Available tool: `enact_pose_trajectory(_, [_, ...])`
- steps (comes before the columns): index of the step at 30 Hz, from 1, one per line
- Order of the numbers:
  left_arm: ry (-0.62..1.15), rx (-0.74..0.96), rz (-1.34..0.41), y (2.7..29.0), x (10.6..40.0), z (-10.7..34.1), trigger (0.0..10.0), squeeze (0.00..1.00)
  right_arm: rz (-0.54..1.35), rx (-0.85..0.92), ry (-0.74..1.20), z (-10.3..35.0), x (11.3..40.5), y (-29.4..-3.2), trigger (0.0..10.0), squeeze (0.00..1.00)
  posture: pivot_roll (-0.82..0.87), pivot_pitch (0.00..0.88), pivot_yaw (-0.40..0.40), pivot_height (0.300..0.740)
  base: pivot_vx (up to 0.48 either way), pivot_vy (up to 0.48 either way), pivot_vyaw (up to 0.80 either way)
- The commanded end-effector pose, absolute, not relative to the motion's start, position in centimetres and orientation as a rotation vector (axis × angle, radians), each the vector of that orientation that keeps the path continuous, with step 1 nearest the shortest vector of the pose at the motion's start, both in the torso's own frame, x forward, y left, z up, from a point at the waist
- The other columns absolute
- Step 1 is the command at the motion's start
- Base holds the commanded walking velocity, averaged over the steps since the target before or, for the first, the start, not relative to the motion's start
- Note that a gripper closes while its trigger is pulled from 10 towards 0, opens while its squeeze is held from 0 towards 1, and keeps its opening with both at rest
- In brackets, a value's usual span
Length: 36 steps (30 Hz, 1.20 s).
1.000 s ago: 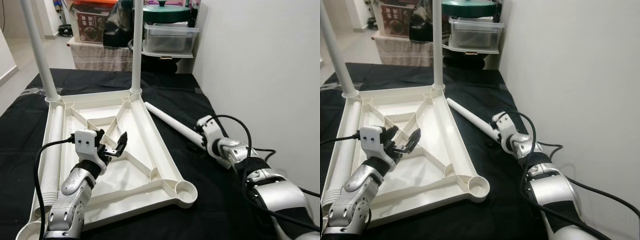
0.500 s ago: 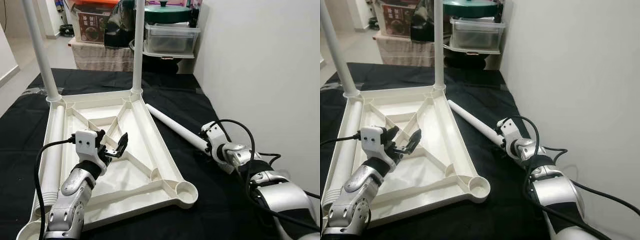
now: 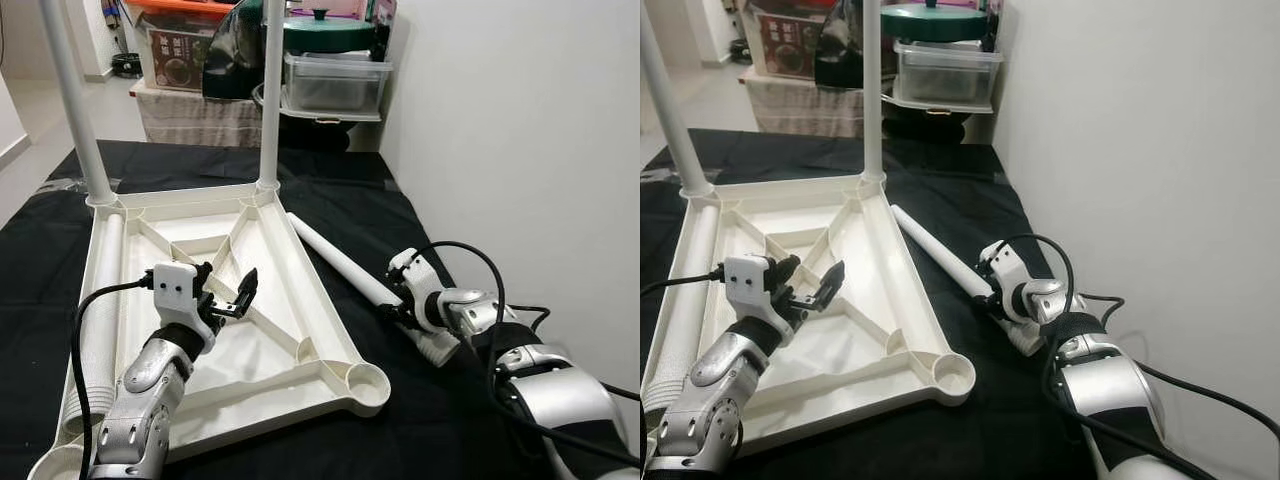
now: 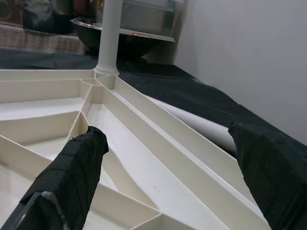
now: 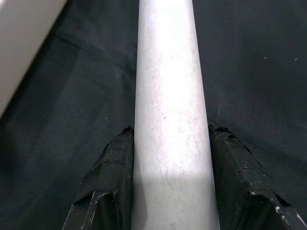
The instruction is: Building children table
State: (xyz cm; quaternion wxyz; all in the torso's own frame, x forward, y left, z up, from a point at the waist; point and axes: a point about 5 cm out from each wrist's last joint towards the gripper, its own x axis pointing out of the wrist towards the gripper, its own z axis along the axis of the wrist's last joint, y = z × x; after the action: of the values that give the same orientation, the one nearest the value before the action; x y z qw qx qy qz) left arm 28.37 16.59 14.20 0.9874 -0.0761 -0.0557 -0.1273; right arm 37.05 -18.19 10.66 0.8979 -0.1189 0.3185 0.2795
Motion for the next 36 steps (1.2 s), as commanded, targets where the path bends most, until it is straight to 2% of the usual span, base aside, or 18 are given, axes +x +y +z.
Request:
enact_pose_trajectory(1, [-0.102, -0.142, -0.26, 16.5, 28.5, 14.1, 10.0, 0.0, 0.633, -0.171, 0.649, 10.5, 36.9, -17.1, 0.0, 0.0, 0.01, 0.0, -0.112, 0.74, 0.0, 0.0, 0.0])
enact_pose_trajectory(6, [-0.101, -0.155, -0.263, 16.4, 28.5, 14.1, 10.0, 0.0, 0.64, -0.043, 0.476, 14.6, 38.8, -16.4, 0.0, 0.0, 0.0, 0.0, -0.105, 0.74, 0.0, 0.0, 0.0])
enact_pose_trajectory(10, [-0.102, -0.184, -0.287, 16.3, 28.6, 14.3, 10.0, 0.0, 0.581, 0.102, 0.247, 20.5, 40.5, -17.5, 0.0, 0.0, 0.0, 0.0, -0.1, 0.74, 0.0, 0.0, 0.0])
enact_pose_trajectory(14, [-0.1, -0.245, -0.347, 15.9, 28.3, 14.6, 10.0, 0.0, 0.595, 0.191, 0.116, 23.0, 40.7, -17.8, 0.0, 0.0, 0.0, 0.0, -0.097, 0.74, 0.0, 0.0, 0.0])
enact_pose_trajectory(17, [-0.098, -0.257, -0.363, 15.8, 28.3, 14.6, 10.0, 0.0, 0.607, 0.208, 0.102, 23.2, 40.7, -17.7, 0.0, 0.0, 0.0, 0.0, -0.097, 0.74, 0.0, 0.0, 0.0])
enact_pose_trajectory(18, [-0.091, -0.287, -0.428, 15.3, 27.9, 14.8, 10.0, 0.0, 0.679, 0.229, 0.062, 23.5, 40.3, -16.6, 0.0, 0.0, 0.0, 0.0, -0.094, 0.74, 0.0, 0.0, 0.0])
enact_pose_trajectory(20, [-0.091, -0.287, -0.428, 15.3, 27.9, 14.8, 10.0, 0.0, 0.679, 0.229, 0.062, 23.5, 40.3, -16.6, 0.0, 0.0, 0.0, 0.0, -0.094, 0.74, 0.0, 0.0, 0.0])
enact_pose_trajectory(23, [-0.073, -0.398, -0.602, 14.4, 27.0, 15.4, 10.0, 0.0, 0.89, 0.278, -0.018, 23.5, 38.4, -12.6, 0.0, 0.0, 0.0, 0.0, -0.082, 0.74, 0.0, 0.0, 0.0])
enact_pose_trajectory(26, [-0.073, -0.398, -0.602, 14.4, 27.0, 15.4, 10.0, 0.0, 0.89, 0.278, -0.018, 23.5, 38.4, -12.6, 0.0, 0.0, 0.0, 0.0, -0.082, 0.74, 0.0, 0.0, 0.0])
enact_pose_trajectory(27, [-0.07, -0.437, -0.672, 14.2, 26.7, 15.7, 10.0, 0.0, 0.94, 0.29, -0.016, 23.1, 37.7, -11.1, 0.0, 0.0, 0.0, 0.0, -0.08, 0.74, 0.0, 0.0, 0.0])
enact_pose_trajectory(28, [-0.07, -0.437, -0.672, 14.2, 26.7, 15.7, 10.0, 0.0, 0.94, 0.29, -0.016, 23.1, 37.7, -11.1, 0.0, 0.0, 0.0, 0.0, -0.08, 0.74, 0.0, 0.0, 0.0])
enact_pose_trajectory(29, [-0.052, -0.456, -0.745, 13.8, 26.4, 15.7, 10.0, 0.0, 0.998, 0.309, -0.017, 22.7, 37.0, -9.1, 0.0, 0.0, 0.0, 0.0, -0.077, 0.74, 0.0, 0.0, 0.0])
enact_pose_trajectory(31, [-0.052, -0.456, -0.745, 13.8, 26.4, 15.7, 10.0, 0.0, 0.998, 0.309, -0.017, 22.7, 37.0, -9.1, 0.0, 0.0, 0.0, 0.0, -0.077, 0.74, 0.0, 0.0, 0.0])
enact_pose_trajectory(32, [-0.039, -0.47, -0.792, 13.6, 26.2, 15.7, 10.0, 0.0, 1.05, 0.331, -0.021, 22.7, 36.3, -7.3, 0.0, 0.0, 0.0, 0.0, -0.072, 0.74, 0.0, 0.0, 0.0])
enact_pose_trajectory(34, [-0.039, -0.47, -0.792, 13.6, 26.2, 15.7, 10.0, 0.0, 1.05, 0.331, -0.021, 22.7, 36.3, -7.3, 0.0, 0.0, 0.0, 0.0, -0.072, 0.74, 0.0, 0.0, 0.0])
enact_pose_trajectory(35, [-0.036, -0.488, -0.813, 13.5, 26.3, 15.7, 10.0, 0.0, 1.135, 0.336, -0.039, 23.1, 35.1, -5.6, 0.0, 0.0, 0.0, 0.0, -0.072, 0.74, 0.0, 0.0, 0.0])
enact_pose_trajectory(36, [-0.036, -0.488, -0.813, 13.5, 26.3, 15.7, 10.0, 0.0, 1.135, 0.336, -0.039, 23.1, 35.1, -5.6, 0.0, 0.0, 0.0, 0.0, -0.072, 0.74, 0.0, 0.0, 0.0])
